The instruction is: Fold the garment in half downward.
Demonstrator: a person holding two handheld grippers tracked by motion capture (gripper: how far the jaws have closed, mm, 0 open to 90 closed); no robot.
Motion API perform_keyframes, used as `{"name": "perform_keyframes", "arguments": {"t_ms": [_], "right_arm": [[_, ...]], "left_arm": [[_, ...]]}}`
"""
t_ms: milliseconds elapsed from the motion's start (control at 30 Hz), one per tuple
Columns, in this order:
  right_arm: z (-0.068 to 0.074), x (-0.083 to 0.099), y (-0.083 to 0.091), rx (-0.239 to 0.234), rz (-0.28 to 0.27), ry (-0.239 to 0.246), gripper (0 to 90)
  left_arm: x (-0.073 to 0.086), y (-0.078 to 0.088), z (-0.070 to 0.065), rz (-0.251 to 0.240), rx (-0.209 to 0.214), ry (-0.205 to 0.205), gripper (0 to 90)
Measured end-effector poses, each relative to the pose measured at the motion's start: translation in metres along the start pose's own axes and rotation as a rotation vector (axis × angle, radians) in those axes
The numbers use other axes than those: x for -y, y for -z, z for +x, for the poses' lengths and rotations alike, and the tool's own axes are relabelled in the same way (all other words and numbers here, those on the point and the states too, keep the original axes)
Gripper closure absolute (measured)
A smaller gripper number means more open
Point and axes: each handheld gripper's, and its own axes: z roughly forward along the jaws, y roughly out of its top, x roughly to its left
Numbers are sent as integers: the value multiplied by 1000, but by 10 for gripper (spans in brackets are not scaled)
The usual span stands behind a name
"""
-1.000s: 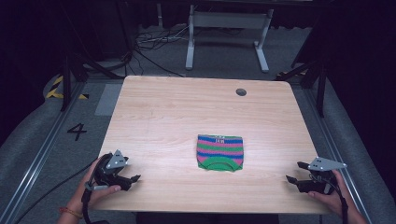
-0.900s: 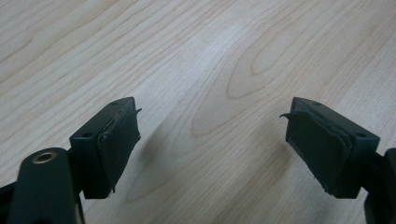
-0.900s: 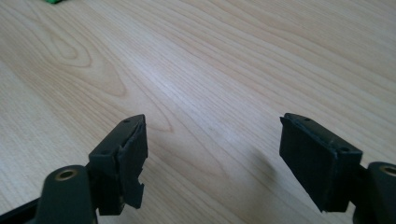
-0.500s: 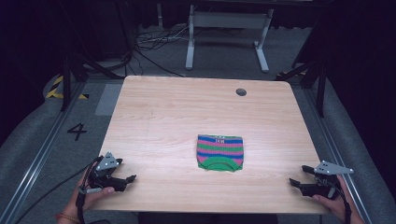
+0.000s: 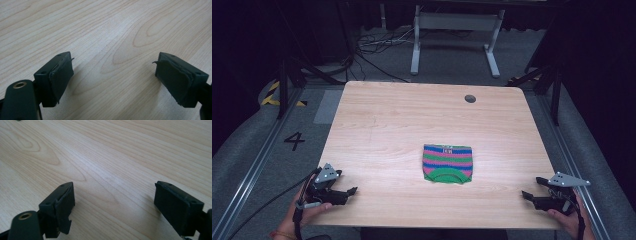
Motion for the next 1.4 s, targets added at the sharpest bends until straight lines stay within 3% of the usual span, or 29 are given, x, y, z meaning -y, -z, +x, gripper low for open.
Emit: {"name": "perform_keyframes", "arguments": {"t_ms": [1000,1400], "right_arm": [[-1,0,0,14,1,-15,162],[-1,0,0,21,1,-20,159]], "left_arm": [[-2,-2,2,1,-32,19,144],[-6,-6,-1,11,-51,46,109]]}}
